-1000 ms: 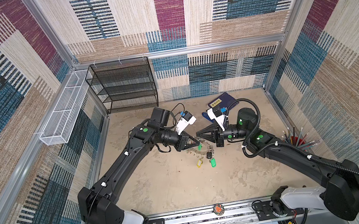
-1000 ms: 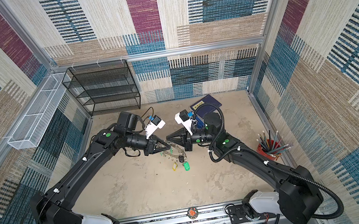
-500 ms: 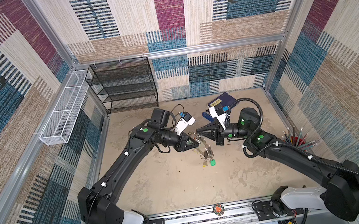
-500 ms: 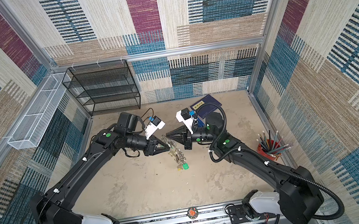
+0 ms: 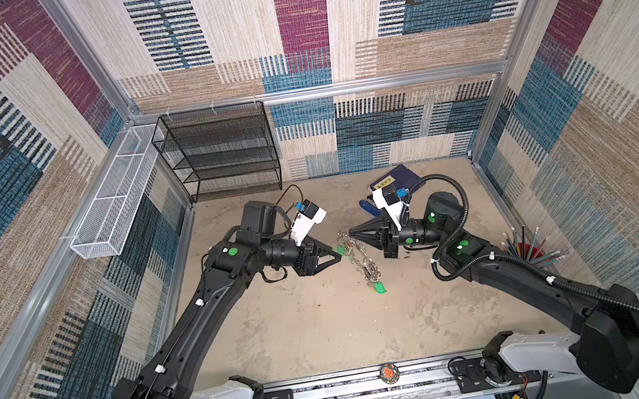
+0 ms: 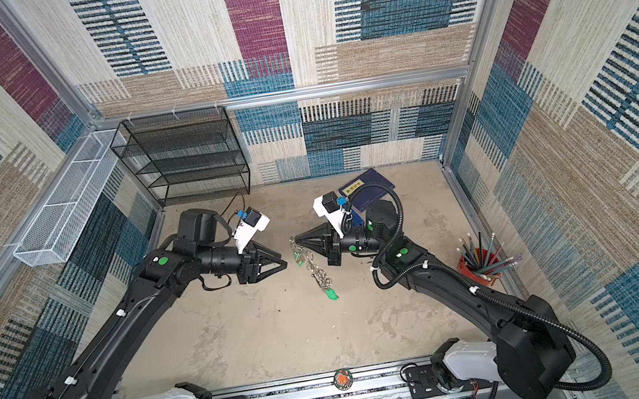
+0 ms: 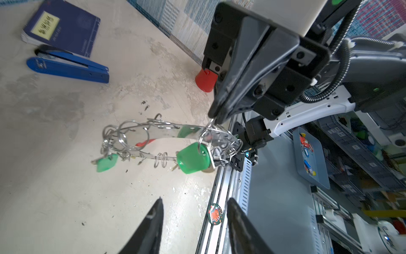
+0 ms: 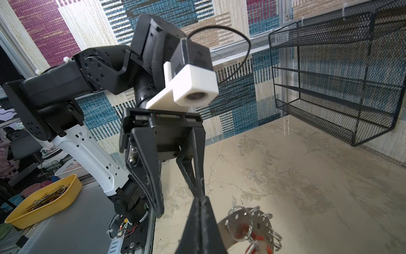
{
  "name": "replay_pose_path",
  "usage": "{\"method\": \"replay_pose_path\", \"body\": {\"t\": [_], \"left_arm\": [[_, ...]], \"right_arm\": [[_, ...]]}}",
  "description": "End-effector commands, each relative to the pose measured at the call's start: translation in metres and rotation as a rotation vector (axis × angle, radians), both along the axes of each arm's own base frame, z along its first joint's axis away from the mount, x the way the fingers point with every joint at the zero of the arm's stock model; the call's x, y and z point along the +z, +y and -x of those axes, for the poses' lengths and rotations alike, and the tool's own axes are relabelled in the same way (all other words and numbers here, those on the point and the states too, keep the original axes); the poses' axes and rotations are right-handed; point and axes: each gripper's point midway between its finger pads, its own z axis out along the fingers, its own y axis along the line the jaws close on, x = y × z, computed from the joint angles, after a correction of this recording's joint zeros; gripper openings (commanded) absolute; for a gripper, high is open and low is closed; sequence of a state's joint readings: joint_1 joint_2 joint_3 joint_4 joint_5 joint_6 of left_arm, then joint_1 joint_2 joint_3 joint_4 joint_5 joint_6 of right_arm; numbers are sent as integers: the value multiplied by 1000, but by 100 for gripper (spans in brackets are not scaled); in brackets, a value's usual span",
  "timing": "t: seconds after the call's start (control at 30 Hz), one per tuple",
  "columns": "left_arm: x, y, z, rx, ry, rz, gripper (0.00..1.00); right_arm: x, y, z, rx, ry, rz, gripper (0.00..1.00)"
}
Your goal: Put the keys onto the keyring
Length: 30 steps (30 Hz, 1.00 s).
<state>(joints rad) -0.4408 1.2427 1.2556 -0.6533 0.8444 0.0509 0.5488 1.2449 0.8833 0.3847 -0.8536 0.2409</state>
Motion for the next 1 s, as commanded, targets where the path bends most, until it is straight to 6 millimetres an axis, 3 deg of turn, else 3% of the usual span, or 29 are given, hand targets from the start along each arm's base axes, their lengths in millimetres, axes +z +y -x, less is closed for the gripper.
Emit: {"method": "replay_pose_path", "body": {"t": [0.0, 0.17, 0.5, 0.97], "left_arm": [[29, -7, -8, 5, -125, 130, 47], [45, -15, -9, -23, -180, 269, 45], [44, -24, -18, -53, -158, 311, 40], [35, -28, -12, -115, -116, 301, 35]], "right_arm": [[17, -1, 3, 7, -61, -40, 0], [17, -2, 4, 8, -61, -40, 0], [18, -2, 7, 13, -64, -39, 0], [20, -2, 6, 9, -64, -41, 0]]}}
